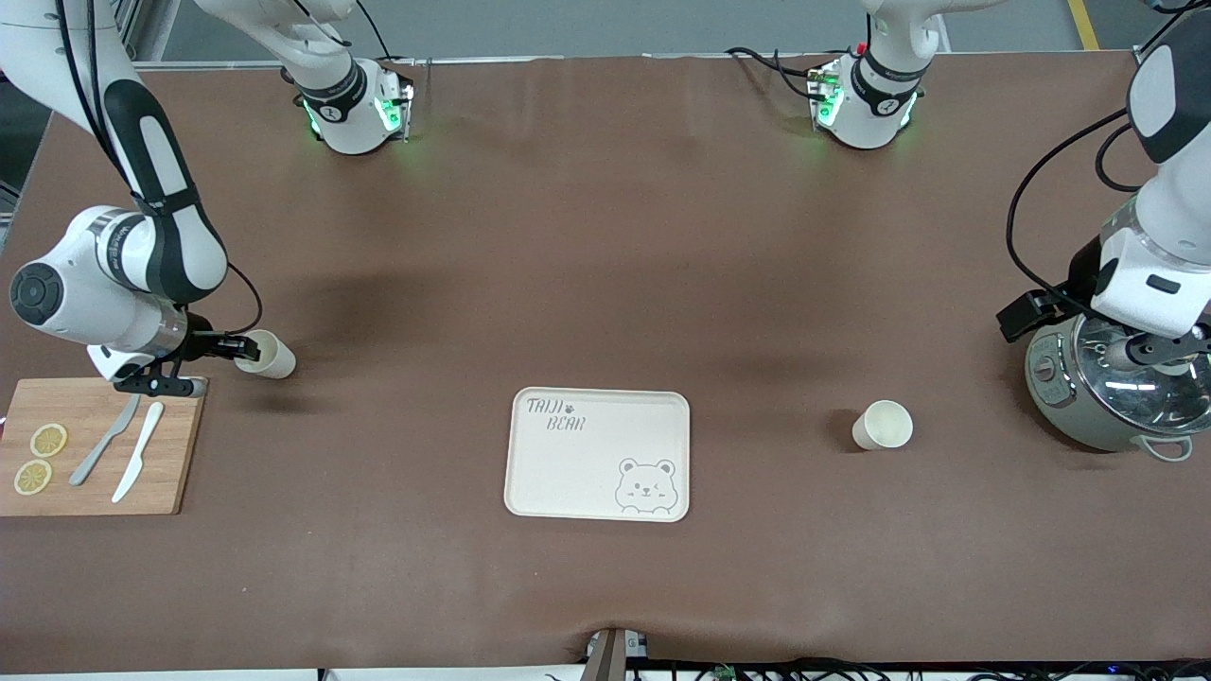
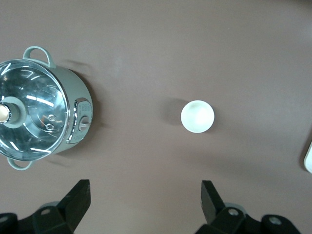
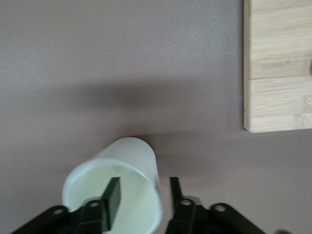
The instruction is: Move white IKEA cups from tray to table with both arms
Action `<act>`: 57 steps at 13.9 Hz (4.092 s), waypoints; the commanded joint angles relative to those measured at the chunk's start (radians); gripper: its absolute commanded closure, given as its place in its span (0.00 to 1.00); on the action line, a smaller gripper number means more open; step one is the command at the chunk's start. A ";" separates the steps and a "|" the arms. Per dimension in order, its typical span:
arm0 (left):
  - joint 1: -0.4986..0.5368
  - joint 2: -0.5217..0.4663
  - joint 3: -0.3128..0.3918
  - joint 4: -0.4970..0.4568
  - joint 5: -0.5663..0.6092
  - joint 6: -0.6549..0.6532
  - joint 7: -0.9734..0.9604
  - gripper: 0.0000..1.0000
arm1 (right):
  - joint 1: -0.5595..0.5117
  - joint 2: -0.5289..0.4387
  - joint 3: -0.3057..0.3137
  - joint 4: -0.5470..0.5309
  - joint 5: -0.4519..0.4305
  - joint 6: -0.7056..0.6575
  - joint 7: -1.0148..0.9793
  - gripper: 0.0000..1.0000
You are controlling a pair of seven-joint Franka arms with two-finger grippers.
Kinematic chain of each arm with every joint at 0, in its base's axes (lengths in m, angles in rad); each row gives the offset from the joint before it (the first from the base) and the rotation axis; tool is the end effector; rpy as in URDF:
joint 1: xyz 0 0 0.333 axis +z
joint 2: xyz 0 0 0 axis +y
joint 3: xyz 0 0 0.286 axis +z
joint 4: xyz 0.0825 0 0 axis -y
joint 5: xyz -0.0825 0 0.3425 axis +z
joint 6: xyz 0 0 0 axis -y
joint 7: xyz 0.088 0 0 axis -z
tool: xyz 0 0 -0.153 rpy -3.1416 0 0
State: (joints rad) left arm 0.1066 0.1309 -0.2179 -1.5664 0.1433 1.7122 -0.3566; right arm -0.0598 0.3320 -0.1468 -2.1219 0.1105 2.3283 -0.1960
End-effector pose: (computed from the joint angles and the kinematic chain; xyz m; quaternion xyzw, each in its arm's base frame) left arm 0.5586 -0.0368 0.4952 -0.9918 -0.1138 -0.0220 0.0532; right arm 0.5108 -0.1035 0.2032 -0.9972 0.0431 0.0561 0.0254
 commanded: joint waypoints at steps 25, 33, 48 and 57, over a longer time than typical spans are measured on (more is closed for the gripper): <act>-0.071 -0.229 0.075 -0.064 -0.093 -0.144 0.237 0.00 | 0.101 -0.327 0.020 0.628 -0.012 -0.866 0.199 0.00; -0.064 -0.215 0.074 -0.064 -0.137 -0.152 0.232 0.00 | 0.089 -0.444 0.015 0.493 -0.077 -0.836 0.201 0.00; -0.050 -0.195 0.077 -0.017 -0.163 -0.143 0.235 0.00 | 0.095 -0.441 0.019 0.505 -0.141 -0.846 0.190 0.00; -0.044 -0.179 0.084 -0.004 -0.163 -0.144 0.237 0.00 | 0.098 -0.439 0.013 0.501 -0.143 -0.853 0.190 0.00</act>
State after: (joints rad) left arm 0.0576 -0.0671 -0.1337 -1.5949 0.0043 1.5766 -0.1185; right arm 0.0427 -0.0826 -0.1363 -1.5988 -0.0213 1.4762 -0.0098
